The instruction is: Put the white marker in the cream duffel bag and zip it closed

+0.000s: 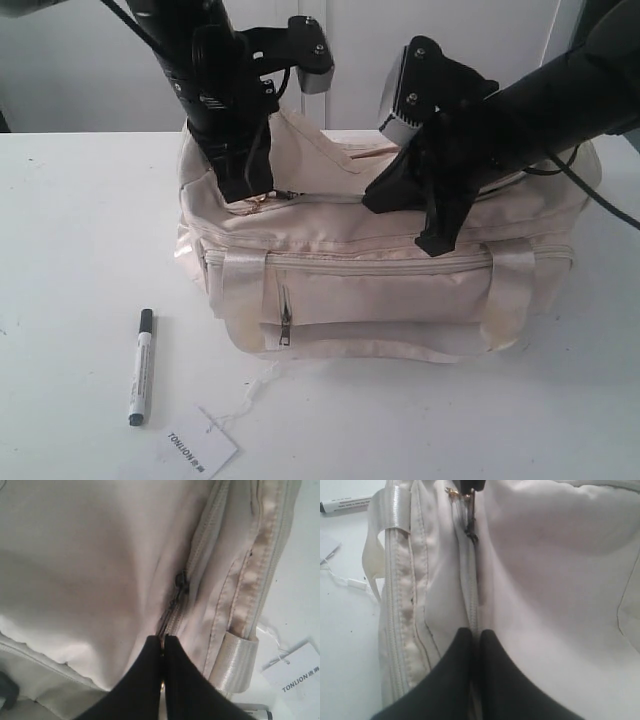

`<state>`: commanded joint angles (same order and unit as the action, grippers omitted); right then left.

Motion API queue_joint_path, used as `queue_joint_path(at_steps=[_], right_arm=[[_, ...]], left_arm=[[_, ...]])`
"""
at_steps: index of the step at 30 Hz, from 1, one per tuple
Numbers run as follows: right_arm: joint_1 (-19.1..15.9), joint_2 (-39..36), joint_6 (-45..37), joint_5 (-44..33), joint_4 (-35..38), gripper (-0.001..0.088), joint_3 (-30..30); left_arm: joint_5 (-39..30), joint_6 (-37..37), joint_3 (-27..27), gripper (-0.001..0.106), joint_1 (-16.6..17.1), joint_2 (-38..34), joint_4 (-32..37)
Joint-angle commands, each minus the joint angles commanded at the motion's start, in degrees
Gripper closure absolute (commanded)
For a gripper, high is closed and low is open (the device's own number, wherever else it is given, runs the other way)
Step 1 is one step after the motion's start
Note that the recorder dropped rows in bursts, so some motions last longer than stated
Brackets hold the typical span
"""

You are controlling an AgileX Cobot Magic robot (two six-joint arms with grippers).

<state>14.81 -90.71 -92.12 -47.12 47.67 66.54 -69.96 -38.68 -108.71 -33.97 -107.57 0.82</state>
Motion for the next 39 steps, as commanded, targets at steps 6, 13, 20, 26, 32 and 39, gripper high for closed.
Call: queue_joint_path(at_steps=[6, 13, 20, 26, 32, 39], right_arm=[[0.0, 0.0, 0.0, 0.0, -4.11, 0.0868, 0.0], [0.0, 0.0, 0.0, -0.57, -4.26, 0.0868, 0.0], [0.0, 0.0, 0.0, -0.69, -7.29, 0.0868, 0.0], [0.0, 0.0, 0.0, -0.54, -7.52, 0.0868, 0.0], [0.0, 0.0, 0.0, -0.54, -8.08, 0.0868, 0.0], [0.0, 0.0, 1.42, 0.23, -10.59, 0.0868, 0.0]], left_arm=[[0.0, 1.67, 0.09, 0.105, 2.03, 0.0, 0.55], [0.0, 4.42, 0.09, 0.105, 2.03, 0.0, 6.6], [0.0, 8.92, 0.09, 0.105, 2.03, 0.0, 13.32], [0.0, 11.4, 0.09, 0.105, 2.03, 0.0, 15.33], [0.0, 14.64, 0.09, 0.105, 2.03, 0.14, 17.7], [0.0, 17.98, 0.09, 0.105, 2.03, 0.89, 19.87]])
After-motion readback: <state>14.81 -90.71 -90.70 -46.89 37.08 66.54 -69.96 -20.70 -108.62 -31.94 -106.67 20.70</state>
